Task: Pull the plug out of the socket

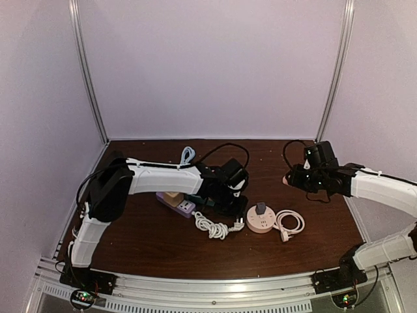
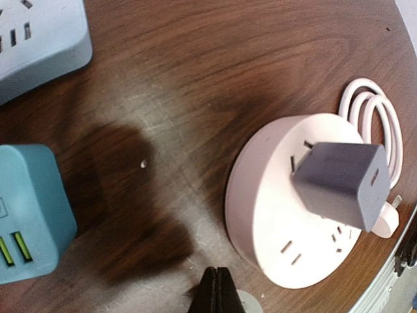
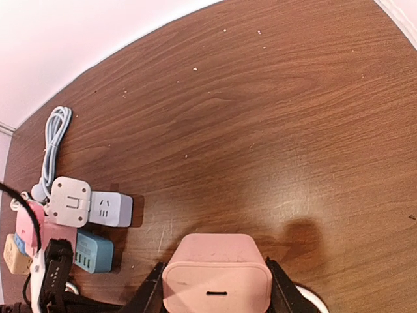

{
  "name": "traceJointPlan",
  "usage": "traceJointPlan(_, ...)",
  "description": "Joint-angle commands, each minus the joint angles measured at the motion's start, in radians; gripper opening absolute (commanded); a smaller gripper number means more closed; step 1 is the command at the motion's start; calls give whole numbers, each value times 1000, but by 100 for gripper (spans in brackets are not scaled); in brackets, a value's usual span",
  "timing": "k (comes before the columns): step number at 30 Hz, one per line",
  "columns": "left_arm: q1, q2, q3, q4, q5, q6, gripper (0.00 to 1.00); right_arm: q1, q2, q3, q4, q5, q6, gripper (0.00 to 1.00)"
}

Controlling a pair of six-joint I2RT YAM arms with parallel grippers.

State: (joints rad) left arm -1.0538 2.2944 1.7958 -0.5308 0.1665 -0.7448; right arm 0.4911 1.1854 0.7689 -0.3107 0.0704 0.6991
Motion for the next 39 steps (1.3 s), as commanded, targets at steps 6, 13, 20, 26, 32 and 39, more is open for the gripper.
traceJointPlan(6,3,-156,-12,-38,-71,66,0,-230,178,72,124,-178,-88,17)
traceJointPlan(13,3,-246,-37,-38,-105,96,0,-318,316,178,71,-271,-147,24)
traceJointPlan(20,3,-313,-87,-27,-125,108,0,-365,430,278,-17,-284,-206,31)
traceJointPlan(26,13,-350,-111,-22,-130,115,0,-397,523,349,-87,-329,-254,33)
traceJointPlan(32,21,-364,-133,-10,-125,112,0,-437,595,408,-111,-360,-274,41)
traceJointPlan(39,22,-382,-146,-7,-136,102,0,-473,699,500,-130,-384,-282,57)
